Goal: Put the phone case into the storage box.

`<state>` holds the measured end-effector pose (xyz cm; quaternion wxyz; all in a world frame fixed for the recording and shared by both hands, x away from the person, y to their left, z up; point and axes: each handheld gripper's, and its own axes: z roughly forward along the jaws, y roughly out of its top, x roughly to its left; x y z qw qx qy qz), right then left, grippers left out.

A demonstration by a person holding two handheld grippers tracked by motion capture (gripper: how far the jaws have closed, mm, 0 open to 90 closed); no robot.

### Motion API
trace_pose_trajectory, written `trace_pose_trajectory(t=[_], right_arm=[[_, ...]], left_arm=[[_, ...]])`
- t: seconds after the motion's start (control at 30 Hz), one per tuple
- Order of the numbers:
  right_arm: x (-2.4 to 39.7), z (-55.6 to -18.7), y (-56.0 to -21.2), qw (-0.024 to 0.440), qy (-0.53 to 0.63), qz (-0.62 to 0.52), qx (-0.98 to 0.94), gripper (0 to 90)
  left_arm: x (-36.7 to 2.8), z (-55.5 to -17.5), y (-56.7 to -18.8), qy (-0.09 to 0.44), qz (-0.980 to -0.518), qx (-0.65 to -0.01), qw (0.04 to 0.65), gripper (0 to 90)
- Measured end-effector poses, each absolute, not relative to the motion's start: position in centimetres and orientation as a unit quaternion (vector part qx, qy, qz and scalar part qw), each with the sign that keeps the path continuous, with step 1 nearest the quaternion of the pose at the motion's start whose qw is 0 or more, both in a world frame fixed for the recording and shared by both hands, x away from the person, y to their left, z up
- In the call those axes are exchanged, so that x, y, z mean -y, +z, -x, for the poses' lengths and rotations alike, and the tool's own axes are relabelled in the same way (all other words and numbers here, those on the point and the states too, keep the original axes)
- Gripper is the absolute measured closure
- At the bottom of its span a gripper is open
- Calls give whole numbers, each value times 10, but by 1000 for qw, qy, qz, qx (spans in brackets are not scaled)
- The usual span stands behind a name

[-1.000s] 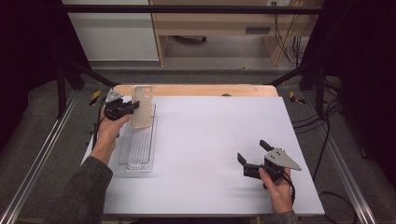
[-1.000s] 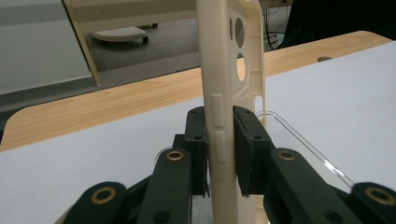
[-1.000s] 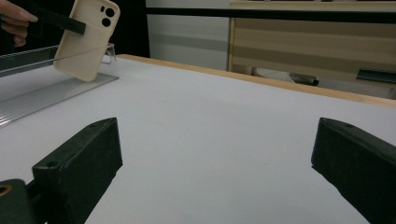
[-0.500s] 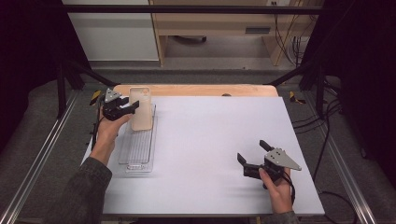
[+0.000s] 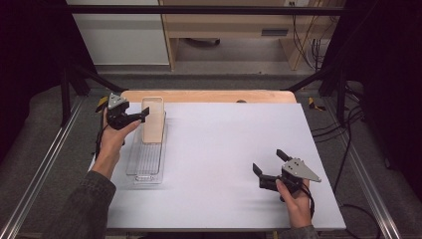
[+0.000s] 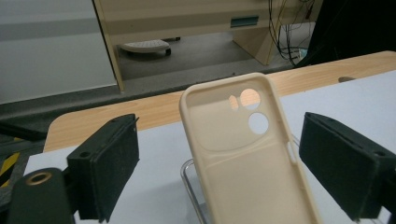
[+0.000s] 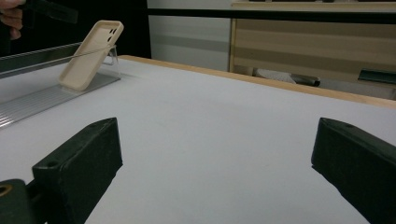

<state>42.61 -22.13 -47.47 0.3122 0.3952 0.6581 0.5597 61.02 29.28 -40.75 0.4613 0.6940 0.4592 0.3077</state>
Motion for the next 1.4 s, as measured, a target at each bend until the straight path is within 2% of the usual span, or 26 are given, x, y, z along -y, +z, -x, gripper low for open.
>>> trace_pose_trajectory(t=[0.33,1.4], right_arm=[[221,-426,-474,312,561,-393,-659,19],[221,-424,-473,313,564,-391,-656,19]], left_arm=[[-287,-601,-400,299,-696,-446,477,45],[-280,-556,-391,298,-687,-412,519,27]])
